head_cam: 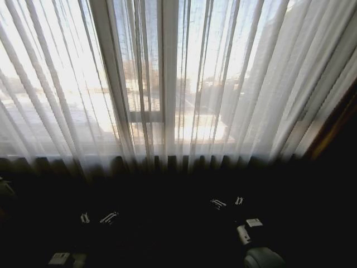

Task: Open the curtains by pulling them apart, changing their state from closed to fully open.

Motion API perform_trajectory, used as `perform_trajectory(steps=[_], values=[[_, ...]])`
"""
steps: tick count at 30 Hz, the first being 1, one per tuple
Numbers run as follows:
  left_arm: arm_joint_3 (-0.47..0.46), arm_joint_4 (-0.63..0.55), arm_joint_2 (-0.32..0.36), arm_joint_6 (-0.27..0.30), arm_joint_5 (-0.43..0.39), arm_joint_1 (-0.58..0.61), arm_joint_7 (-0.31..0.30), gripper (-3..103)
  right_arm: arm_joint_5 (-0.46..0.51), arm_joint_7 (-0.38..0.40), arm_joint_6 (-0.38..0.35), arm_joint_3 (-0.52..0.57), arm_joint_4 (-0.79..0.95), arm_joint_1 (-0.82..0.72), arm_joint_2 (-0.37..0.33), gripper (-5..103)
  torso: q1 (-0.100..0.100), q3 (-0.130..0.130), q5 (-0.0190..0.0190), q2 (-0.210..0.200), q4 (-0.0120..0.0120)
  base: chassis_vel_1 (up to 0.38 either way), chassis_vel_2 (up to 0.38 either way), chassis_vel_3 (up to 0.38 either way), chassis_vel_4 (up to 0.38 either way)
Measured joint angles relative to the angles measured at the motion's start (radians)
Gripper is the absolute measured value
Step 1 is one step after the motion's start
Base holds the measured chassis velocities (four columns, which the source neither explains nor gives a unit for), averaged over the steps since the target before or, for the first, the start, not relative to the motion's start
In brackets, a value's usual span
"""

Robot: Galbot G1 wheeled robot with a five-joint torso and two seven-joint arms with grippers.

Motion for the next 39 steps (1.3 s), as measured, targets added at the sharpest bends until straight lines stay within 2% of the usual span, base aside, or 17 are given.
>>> perform_trajectory(steps=[8,15,39], values=[[0.016,0.002,-0.02,-0.025,0.019,0.012,0.012,100,0.0,-0.001,0.001,0.001,0.003,-0.01,-0.01,100,0.0,0.0,0.0002,0.0,0.0,-0.024,0.133,0.014,-0.128],[0.015,0.005,-0.026,-0.039,0.022,0.017,0.018,100,-0.001,-0.003,0.003,-0.004,0.002,-0.014,-0.002,100,0.0,0.0,-0.0002,0.0,0.0,-0.088,0.331,0.083,-0.306],[0.012,0.027,-0.044,-0.076,0.033,0.02,0.025,100,-0.059,-0.023,0.032,-0.081,-0.014,-0.029,0.003,100,0.0,0.0,0.0,0.0,0.0001,-0.204,0.462,0.214,-0.452]])
